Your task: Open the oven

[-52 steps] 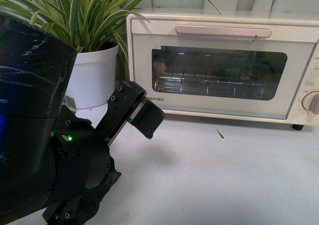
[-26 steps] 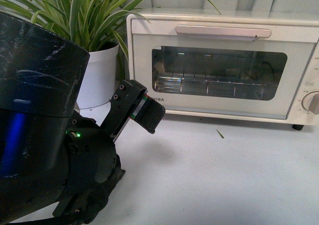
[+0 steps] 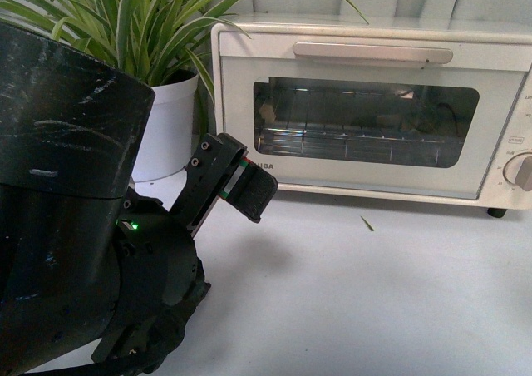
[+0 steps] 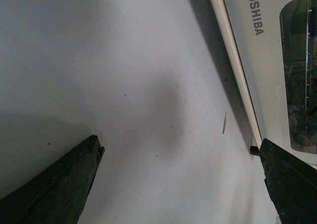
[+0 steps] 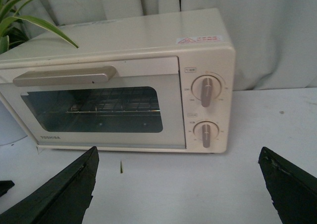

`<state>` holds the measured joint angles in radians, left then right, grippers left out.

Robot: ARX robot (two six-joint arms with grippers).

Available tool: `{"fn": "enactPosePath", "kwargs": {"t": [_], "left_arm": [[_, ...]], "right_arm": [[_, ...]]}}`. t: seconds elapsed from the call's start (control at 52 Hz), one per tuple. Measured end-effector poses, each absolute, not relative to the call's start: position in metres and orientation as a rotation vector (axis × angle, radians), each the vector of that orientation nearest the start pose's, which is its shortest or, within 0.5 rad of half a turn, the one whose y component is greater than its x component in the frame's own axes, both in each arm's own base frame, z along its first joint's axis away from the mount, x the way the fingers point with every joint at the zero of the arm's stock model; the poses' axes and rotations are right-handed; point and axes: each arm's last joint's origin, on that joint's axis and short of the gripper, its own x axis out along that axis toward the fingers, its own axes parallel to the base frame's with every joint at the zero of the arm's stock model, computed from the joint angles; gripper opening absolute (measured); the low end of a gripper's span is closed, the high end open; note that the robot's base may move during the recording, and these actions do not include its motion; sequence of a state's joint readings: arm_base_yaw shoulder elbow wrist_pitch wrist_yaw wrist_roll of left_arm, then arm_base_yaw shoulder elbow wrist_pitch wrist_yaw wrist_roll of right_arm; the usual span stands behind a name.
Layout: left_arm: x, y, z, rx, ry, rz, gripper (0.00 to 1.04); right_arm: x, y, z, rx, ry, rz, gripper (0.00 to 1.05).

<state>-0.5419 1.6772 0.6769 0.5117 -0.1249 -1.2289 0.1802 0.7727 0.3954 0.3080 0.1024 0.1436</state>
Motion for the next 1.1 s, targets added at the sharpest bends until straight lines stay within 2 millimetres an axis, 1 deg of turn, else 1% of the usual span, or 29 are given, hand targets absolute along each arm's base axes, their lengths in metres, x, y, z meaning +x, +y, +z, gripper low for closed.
{"fn": "enactPosePath", "kwargs": {"t": [0.019,0.058,0.077,0.115,0.135,0.154,0.173,0.192,0.269,0.365,0.538,0.731,0.981,1.096], "left_arm": [[0.273,-0.160,0.147,-1.027,0.643,-0.069,0.98],[0.272,-0.160,0.147,-1.026,0.643,-0.069,0.98],[0.272,-0.160,0.147,-1.026,0.643,-0.068,0.98],[0.272,-0.160,0.147,-1.026,0.643,-0.069,0.98],[0.272,-0.160,0.147,-1.026,0.643,-0.069,0.98],[0.272,-0.160,0.147,-1.026,0.643,-0.069,0.98],[0.272,-0.160,0.147,-1.026,0.643,-0.069,0.98],[0.272,-0.160,0.147,-1.027,0.644,-0.069,0.98],[0.272,-0.160,0.147,-1.027,0.644,-0.069,0.98],[0.272,-0.160,0.147,-1.027,0.645,-0.070,0.98],[0.272,-0.160,0.147,-1.026,0.645,-0.071,0.98],[0.272,-0.160,0.147,-1.027,0.646,-0.074,0.98],[0.272,-0.160,0.147,-1.027,0.646,-0.074,0.98],[0.272,-0.160,0.147,-1.027,0.646,-0.074,0.98]], "right_arm": [[0.178,0.030,0.248,0.136,0.082,0.073,0.95],[0.191,0.034,0.254,0.145,0.112,0.072,0.95],[0.202,0.037,0.258,0.157,0.140,0.066,0.95],[0.213,0.041,0.261,0.167,0.164,0.059,0.95],[0.223,0.044,0.265,0.175,0.185,0.052,0.95],[0.229,0.045,0.267,0.182,0.192,0.045,0.95],[0.231,0.046,0.268,0.183,0.196,0.041,0.95],[0.239,0.048,0.271,0.190,0.203,0.032,0.95],[0.258,0.052,0.277,0.208,0.218,0.009,0.95],[0.277,0.056,0.281,0.226,0.239,-0.022,0.95],[0.294,0.065,0.283,0.231,0.265,-0.039,0.95],[0.305,0.075,0.287,0.237,0.279,-0.044,0.95],[0.317,0.081,0.287,0.241,0.311,-0.065,0.95],[0.323,0.083,0.283,0.253,0.348,-0.066,0.95]]}}
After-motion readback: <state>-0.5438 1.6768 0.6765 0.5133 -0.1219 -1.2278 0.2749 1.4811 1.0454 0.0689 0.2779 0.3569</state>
